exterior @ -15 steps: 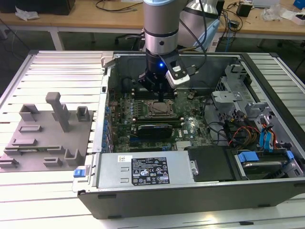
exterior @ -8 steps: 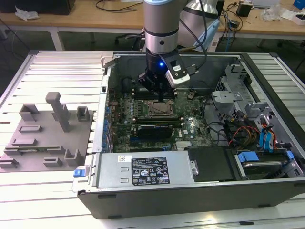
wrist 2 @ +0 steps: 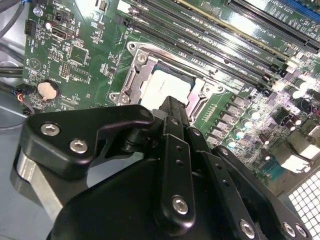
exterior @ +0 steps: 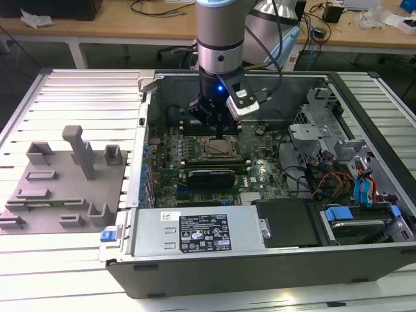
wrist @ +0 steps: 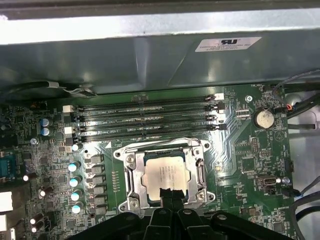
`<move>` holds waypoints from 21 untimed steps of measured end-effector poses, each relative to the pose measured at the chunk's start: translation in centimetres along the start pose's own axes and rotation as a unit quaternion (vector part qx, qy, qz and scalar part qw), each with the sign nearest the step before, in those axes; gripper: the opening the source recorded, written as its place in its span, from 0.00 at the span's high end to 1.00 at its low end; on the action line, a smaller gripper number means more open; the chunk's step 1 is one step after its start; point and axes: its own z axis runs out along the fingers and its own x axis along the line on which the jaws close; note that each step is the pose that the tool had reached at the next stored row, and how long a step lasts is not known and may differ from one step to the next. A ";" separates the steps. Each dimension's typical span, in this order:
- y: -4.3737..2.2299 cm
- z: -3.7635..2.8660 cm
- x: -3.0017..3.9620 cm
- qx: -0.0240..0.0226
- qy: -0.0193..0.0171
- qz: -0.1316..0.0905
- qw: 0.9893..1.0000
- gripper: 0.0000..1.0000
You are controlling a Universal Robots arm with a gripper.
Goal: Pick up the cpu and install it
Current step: 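Install the second cpu locking lever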
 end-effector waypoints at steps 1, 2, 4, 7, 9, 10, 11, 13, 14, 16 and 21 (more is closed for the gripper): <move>-0.14 0.00 -0.01 0.000 0.000 0.000 1.000 0.89; -0.26 0.00 -0.03 0.000 0.000 0.000 1.000 0.89; -0.59 -0.01 -0.05 0.000 0.000 0.000 1.000 0.89; -1.14 -0.02 -0.09 0.000 0.000 0.000 1.000 0.89; -1.54 -0.02 -0.11 0.000 0.000 0.000 1.000 0.89; -1.71 -0.02 -0.12 0.000 0.000 0.000 1.000 0.89; -1.99 -0.03 -0.13 0.000 0.000 0.000 1.000 0.89; -2.61 -0.04 -0.17 0.000 0.000 0.000 1.000 0.89; -2.96 -0.05 -0.19 0.000 0.000 0.000 1.000 0.89; -3.43 -0.04 -0.22 0.000 0.000 0.000 1.000 0.89; -3.69 0.03 -0.24 0.000 0.000 -0.002 1.000 0.89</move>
